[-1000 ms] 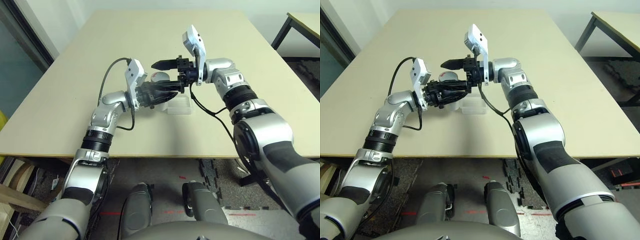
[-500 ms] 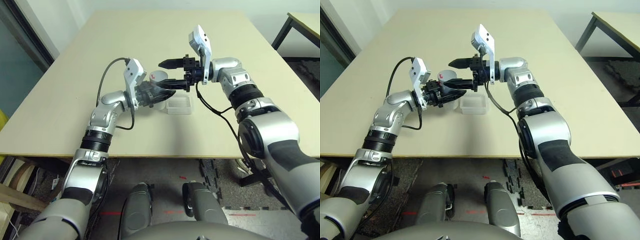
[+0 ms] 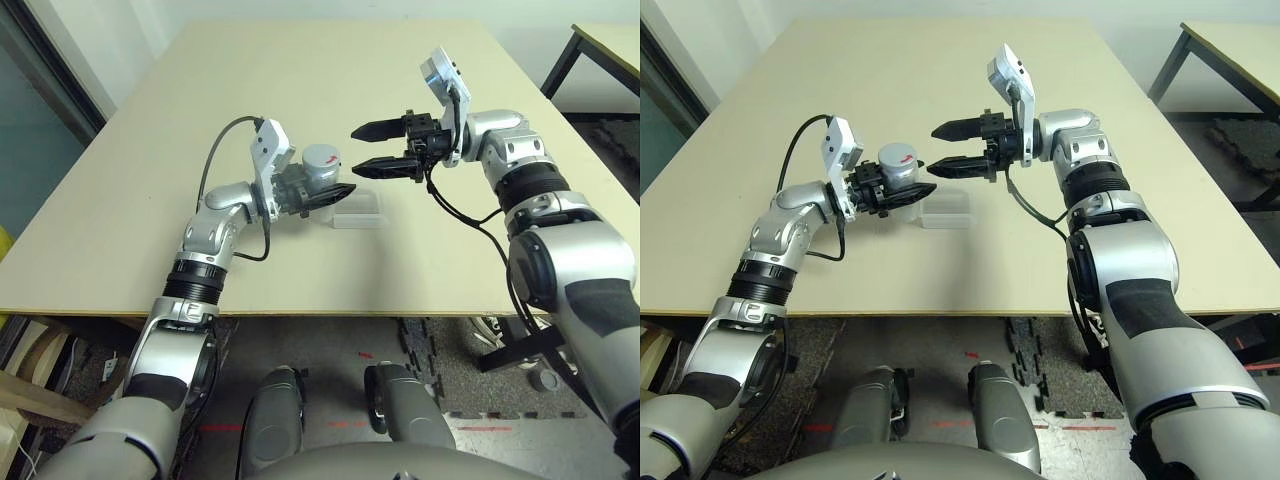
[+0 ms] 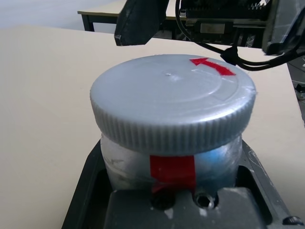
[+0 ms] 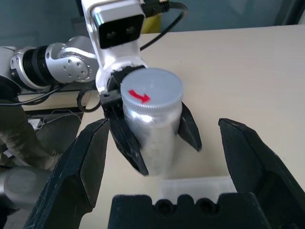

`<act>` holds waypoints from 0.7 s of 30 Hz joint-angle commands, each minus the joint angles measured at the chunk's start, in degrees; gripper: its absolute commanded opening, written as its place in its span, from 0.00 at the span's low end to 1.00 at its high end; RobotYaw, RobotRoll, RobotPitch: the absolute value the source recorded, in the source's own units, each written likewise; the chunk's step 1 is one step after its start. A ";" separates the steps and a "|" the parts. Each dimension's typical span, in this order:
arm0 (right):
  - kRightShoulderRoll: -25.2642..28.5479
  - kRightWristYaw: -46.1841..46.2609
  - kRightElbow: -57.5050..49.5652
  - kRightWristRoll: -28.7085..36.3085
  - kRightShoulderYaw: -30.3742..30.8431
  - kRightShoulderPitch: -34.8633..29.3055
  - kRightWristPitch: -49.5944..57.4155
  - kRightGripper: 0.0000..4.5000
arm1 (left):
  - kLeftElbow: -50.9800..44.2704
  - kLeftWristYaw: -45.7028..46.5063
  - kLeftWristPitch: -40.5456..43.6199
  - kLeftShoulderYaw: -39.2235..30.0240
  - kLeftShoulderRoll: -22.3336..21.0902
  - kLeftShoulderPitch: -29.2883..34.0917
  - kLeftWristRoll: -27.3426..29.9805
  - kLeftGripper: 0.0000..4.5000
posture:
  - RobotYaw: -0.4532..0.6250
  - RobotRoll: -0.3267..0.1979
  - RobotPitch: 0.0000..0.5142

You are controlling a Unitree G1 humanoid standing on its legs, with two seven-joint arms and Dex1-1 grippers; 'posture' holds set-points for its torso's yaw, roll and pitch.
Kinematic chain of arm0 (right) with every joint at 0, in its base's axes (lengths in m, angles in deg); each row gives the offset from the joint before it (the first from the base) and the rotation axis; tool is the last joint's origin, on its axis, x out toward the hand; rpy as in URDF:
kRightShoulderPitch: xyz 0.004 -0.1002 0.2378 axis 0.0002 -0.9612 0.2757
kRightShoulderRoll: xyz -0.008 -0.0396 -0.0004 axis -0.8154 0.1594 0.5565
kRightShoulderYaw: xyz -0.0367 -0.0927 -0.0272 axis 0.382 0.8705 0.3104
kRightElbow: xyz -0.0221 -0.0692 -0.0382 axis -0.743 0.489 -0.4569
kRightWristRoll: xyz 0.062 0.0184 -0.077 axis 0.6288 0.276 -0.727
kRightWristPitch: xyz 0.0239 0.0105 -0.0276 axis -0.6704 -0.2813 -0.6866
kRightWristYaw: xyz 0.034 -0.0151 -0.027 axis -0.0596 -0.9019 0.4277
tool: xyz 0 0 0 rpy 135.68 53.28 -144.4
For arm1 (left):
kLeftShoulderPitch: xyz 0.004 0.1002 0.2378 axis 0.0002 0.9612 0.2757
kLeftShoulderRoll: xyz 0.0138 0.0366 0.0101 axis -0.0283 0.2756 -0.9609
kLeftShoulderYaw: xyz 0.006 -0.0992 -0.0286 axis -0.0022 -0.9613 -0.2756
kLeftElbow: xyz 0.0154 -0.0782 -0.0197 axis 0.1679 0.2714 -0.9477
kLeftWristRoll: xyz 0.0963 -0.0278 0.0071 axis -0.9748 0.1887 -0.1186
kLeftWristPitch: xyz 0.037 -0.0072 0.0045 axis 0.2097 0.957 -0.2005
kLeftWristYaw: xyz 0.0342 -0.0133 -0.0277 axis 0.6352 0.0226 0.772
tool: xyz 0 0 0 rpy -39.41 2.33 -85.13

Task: Pour the medicine from the bottle into the box.

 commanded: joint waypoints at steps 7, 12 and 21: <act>-3.64 2.61 -1.80 0.50 -0.08 -0.24 0.28 1.00 | 0.38 -0.41 -0.77 0.43 0.25 -0.49 -0.33 0.58 | 0.30 0.62 0.11; -5.77 4.36 -2.09 0.54 -0.13 -0.31 -0.09 1.00 | 0.52 -0.39 -0.81 0.47 0.46 -0.70 -0.37 0.58 | 0.30 0.62 0.11; -7.85 7.60 -2.28 0.42 -0.19 -0.52 -1.73 0.92 | 0.28 -0.19 -0.67 0.40 0.55 -0.59 -0.41 0.58 | 0.30 0.62 0.12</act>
